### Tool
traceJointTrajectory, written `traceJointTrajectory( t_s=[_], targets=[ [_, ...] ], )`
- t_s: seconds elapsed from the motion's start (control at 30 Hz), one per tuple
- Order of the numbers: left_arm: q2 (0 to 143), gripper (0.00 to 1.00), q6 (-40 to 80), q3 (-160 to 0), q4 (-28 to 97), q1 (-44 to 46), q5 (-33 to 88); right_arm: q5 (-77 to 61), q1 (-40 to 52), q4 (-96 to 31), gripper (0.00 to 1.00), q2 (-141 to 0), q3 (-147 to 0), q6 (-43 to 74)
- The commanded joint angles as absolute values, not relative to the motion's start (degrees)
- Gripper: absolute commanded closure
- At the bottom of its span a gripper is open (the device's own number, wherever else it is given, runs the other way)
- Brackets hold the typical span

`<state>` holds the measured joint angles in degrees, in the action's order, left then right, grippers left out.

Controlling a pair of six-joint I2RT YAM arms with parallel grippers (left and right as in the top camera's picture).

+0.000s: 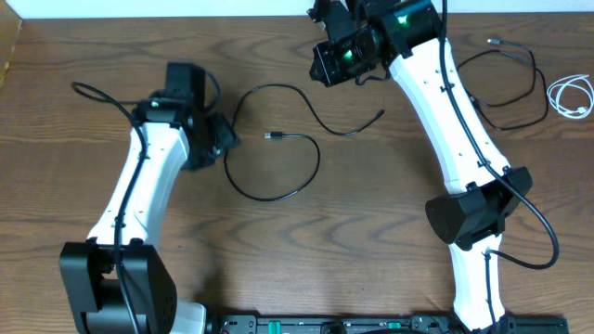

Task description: Untangle cables

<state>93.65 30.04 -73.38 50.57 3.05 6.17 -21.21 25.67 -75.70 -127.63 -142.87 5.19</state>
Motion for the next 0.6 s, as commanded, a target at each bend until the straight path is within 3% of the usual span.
traceJointTrajectory(
  t_s=[0.0, 0.57],
  targets=[
    [94.37, 0.38, 28.18, -69.25, 50.09, 2.96, 2.5, -18.96, 25.43, -75.88, 0.85, -126.89, -143.33, 4.19],
    [94.52, 0.44, 31.62, -59.88, 38.24, 2.98, 5.15, -18.28, 25.43, -76.05, 0.89, -126.89, -143.17, 4.19]
  ],
)
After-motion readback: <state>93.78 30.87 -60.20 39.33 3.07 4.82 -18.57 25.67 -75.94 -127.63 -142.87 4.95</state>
